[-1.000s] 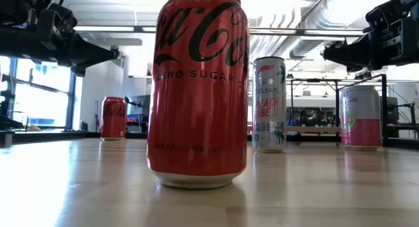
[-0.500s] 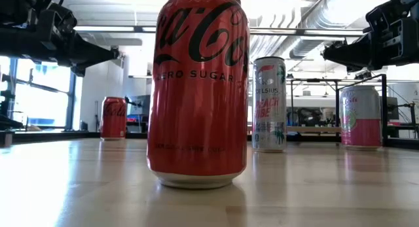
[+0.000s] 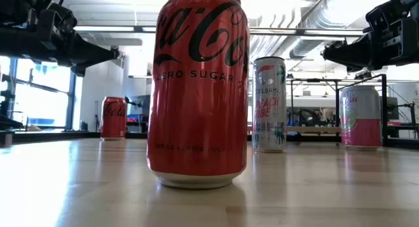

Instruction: Place canned beverage on shelf

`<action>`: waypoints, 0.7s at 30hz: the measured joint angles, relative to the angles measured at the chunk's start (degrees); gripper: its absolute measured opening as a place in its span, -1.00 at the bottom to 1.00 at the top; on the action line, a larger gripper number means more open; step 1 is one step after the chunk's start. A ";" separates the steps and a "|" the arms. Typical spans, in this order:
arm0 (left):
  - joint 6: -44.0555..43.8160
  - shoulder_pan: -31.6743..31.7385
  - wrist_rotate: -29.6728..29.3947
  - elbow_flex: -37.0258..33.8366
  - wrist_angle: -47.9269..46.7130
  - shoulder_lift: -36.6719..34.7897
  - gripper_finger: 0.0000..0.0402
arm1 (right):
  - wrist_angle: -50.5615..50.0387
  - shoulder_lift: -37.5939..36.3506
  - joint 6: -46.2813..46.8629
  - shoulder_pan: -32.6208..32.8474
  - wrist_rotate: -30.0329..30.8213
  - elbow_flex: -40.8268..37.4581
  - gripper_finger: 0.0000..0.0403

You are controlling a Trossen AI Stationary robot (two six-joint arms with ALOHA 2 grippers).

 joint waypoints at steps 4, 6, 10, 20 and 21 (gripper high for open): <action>0.01 -0.01 0.00 0.00 -0.01 -0.01 -0.98 | 0.00 0.01 0.00 0.00 0.01 0.02 -1.00; 0.01 -0.01 0.00 0.00 -0.01 0.00 -0.98 | 0.00 -0.01 0.00 0.00 0.01 0.00 -1.00; 0.01 0.00 0.00 0.00 0.01 0.01 -0.98 | 0.00 0.01 0.00 0.01 0.01 0.02 -1.00; 0.01 0.00 0.00 0.00 0.00 0.01 -0.98 | 3.67 0.01 -0.44 0.00 0.10 0.00 -1.00; -0.01 -0.01 0.00 0.00 0.00 0.01 -0.98 | 5.61 0.01 -1.41 0.02 0.79 0.02 -1.00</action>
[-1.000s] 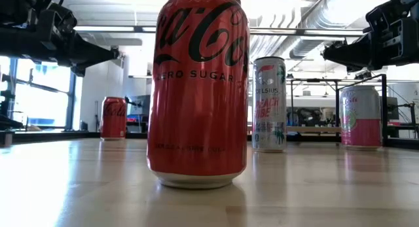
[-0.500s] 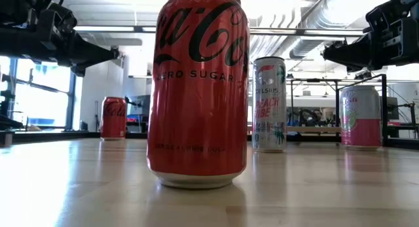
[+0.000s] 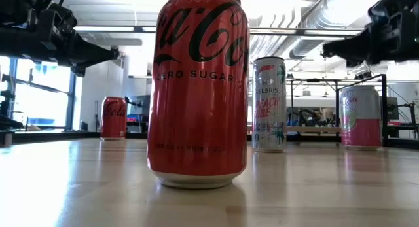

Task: Place canned beverage on shelf
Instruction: Put the bottom white and pink soda can on the shelf

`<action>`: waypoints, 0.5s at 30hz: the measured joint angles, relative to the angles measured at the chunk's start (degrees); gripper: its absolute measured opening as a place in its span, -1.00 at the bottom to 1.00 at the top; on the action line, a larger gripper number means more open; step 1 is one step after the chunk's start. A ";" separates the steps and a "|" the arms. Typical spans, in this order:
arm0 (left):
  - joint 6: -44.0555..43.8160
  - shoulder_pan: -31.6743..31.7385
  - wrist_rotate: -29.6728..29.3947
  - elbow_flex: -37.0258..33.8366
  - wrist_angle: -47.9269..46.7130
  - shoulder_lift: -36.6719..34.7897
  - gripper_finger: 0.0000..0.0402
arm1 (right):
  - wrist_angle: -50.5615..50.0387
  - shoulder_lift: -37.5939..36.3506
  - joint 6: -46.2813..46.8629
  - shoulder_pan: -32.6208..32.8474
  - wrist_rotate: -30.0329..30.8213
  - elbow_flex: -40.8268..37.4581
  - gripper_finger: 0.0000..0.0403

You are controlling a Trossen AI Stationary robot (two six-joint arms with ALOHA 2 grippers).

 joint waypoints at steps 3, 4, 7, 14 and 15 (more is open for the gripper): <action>0.01 0.02 -0.02 0.00 0.02 -0.02 -0.98 | 6.27 -0.02 -3.64 -0.02 1.16 0.01 -1.00; 0.02 0.01 0.00 0.00 0.01 -0.01 -0.98 | 8.16 -0.02 -4.86 -0.02 1.16 0.01 -1.00; 0.02 0.02 -0.02 0.00 0.02 -0.02 -0.98 | 13.44 -0.02 -8.23 -0.01 1.49 0.01 -1.00; 0.02 0.00 0.00 0.00 0.02 -0.02 -0.98 | 19.48 2.52 -10.64 -0.02 2.10 0.01 -1.00; 0.02 0.01 0.00 0.00 0.01 -0.02 -0.98 | 20.28 3.77 -10.65 -0.02 2.10 0.01 -1.00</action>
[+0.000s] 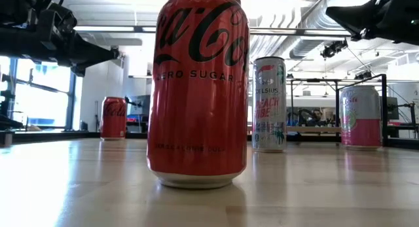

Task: Place canned beverage on shelf
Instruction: Put the bottom white and pink soda can on the shelf

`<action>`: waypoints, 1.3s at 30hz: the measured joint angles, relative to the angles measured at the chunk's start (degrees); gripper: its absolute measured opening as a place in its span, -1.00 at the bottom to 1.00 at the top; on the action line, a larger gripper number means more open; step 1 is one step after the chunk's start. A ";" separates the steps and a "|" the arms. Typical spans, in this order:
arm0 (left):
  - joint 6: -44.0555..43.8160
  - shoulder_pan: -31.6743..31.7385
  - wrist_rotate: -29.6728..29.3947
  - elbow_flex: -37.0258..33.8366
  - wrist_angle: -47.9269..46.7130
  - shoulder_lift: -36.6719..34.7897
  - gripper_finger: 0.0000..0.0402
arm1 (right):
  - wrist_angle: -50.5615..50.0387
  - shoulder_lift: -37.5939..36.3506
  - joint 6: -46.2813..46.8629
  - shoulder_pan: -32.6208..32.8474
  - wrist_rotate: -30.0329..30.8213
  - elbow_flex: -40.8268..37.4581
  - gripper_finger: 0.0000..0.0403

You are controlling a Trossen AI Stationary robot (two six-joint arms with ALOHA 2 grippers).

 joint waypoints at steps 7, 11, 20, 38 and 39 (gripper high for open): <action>0.00 -0.01 0.00 0.00 -0.01 0.01 -0.98 | 0.01 12.83 -1.31 0.00 0.00 7.08 -1.00; 0.00 0.01 -0.06 0.00 0.01 0.02 -0.98 | -1.06 21.46 -2.98 0.00 0.00 14.15 -1.00; 0.00 0.01 -0.33 0.00 0.05 0.02 -0.98 | -14.69 36.48 -5.93 0.00 -3.06 29.26 -1.00; -0.07 -0.03 1.40 0.00 -0.19 0.04 -0.99 | -56.53 62.64 14.53 0.83 -3.91 62.82 -0.42; -0.07 -0.03 1.40 0.00 -0.19 0.04 -0.99 | -59.21 64.34 15.98 1.09 -4.00 65.12 -0.33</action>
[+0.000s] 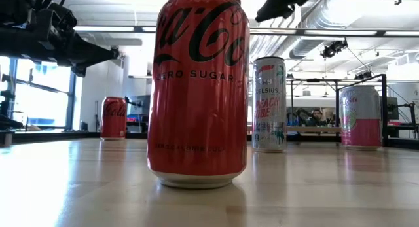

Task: Place canned beverage on shelf
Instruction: Put the bottom white and pink soda can on the shelf

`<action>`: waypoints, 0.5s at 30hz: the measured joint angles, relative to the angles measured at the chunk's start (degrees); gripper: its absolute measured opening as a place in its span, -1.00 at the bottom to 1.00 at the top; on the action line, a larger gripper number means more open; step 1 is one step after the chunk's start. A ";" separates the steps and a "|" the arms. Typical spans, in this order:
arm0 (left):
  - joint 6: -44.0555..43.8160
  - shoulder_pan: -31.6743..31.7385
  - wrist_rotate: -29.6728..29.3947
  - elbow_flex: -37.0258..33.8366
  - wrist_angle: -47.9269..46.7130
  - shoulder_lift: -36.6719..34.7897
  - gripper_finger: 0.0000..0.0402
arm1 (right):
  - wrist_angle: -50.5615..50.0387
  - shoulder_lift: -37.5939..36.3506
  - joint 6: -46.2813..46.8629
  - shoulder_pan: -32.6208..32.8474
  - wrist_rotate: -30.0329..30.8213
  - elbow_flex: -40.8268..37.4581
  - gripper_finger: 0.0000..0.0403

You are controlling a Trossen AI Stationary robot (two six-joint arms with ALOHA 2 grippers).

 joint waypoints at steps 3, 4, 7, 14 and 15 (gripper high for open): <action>0.00 0.00 0.00 0.00 -0.02 0.00 -0.99 | -8.30 5.43 7.03 0.27 -0.24 6.84 -0.04; 0.00 0.00 0.02 0.00 -0.01 0.00 -0.99 | -11.05 7.45 9.14 0.24 -0.36 9.02 0.05; 0.02 0.00 0.06 0.00 -0.02 0.00 -0.99 | -19.91 13.61 12.89 0.18 -1.76 15.25 0.28; 0.01 0.00 0.15 0.00 -0.04 0.00 -0.99 | -37.06 25.82 13.81 2.72 -4.10 28.58 0.46; 0.02 0.00 0.15 0.00 -0.04 0.00 -0.98 | -38.43 27.16 13.77 3.38 -3.87 30.09 0.46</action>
